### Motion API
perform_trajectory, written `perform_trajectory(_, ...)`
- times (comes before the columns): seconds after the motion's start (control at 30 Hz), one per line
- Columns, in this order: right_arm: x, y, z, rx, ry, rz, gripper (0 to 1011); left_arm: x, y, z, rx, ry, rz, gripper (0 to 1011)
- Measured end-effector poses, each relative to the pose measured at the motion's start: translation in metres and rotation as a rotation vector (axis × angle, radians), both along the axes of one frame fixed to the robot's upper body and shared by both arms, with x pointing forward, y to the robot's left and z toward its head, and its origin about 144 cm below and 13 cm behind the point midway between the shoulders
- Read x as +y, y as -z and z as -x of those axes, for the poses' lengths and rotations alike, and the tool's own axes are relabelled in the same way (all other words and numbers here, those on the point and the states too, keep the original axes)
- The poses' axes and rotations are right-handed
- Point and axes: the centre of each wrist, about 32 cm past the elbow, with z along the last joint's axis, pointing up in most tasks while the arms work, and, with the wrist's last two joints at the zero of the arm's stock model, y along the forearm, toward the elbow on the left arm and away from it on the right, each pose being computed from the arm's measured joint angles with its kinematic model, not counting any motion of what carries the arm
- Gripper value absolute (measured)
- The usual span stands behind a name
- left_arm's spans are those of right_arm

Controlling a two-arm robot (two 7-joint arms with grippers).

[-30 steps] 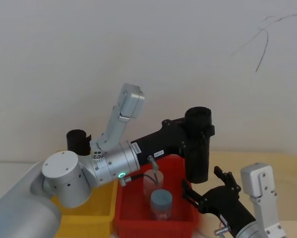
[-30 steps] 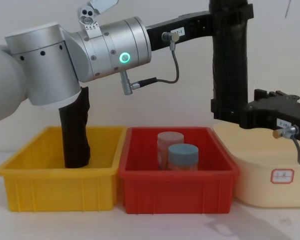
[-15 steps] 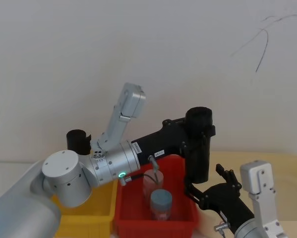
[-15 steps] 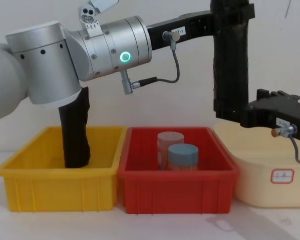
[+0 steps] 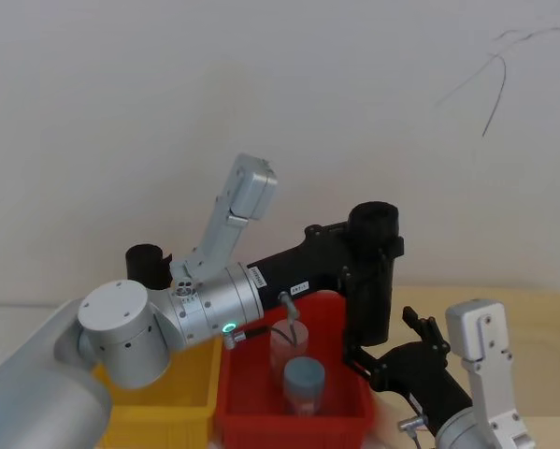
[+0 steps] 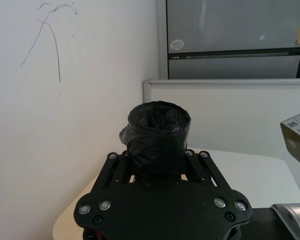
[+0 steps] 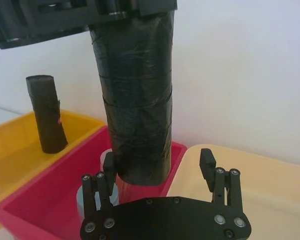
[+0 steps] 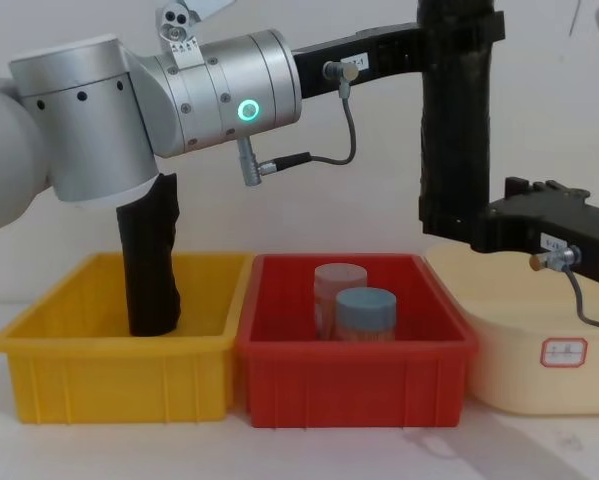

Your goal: Pick up the garbage bag with the one hand and transfer it to the other hand.

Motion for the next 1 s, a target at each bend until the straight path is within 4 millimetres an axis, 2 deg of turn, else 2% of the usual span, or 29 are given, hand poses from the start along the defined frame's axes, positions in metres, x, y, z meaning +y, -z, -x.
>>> perform_trajectory(1.0,0.003,-0.005,-0.010,0.027,-0.016,-0.053,1001,0.000,-0.002,0.001,0.023,-0.028,-0.020,386)
